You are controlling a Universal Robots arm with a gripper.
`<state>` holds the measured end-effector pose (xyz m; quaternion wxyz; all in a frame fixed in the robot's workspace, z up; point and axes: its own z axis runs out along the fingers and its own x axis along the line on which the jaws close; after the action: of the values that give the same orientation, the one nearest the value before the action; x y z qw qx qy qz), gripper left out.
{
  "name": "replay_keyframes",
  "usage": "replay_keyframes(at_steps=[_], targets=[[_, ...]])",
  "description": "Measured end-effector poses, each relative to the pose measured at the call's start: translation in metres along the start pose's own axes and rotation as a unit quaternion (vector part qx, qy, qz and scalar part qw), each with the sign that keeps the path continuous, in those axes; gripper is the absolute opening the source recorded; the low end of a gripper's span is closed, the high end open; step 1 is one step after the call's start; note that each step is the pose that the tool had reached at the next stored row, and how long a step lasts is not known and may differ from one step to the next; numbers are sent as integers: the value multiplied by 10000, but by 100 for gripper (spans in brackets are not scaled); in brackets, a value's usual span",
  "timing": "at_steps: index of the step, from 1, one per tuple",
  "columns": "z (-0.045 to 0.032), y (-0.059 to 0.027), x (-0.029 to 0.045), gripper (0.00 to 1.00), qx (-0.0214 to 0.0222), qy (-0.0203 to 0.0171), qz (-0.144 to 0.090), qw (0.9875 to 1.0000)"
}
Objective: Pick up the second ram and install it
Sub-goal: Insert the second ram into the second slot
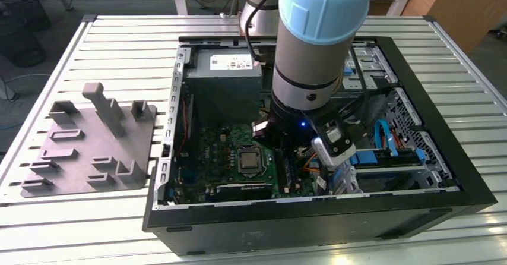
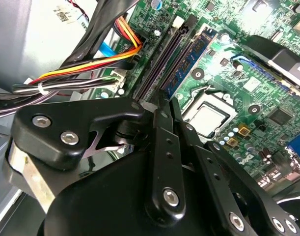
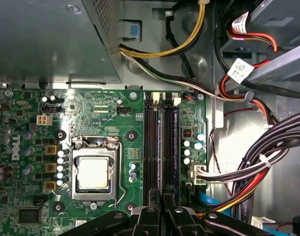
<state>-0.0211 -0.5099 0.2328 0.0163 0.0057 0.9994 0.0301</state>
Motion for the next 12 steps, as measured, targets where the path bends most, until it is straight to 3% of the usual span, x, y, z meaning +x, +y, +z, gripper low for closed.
replay_keyframes(at_steps=[12], targets=[[94,-6,3,14,4,0,0,10000]])
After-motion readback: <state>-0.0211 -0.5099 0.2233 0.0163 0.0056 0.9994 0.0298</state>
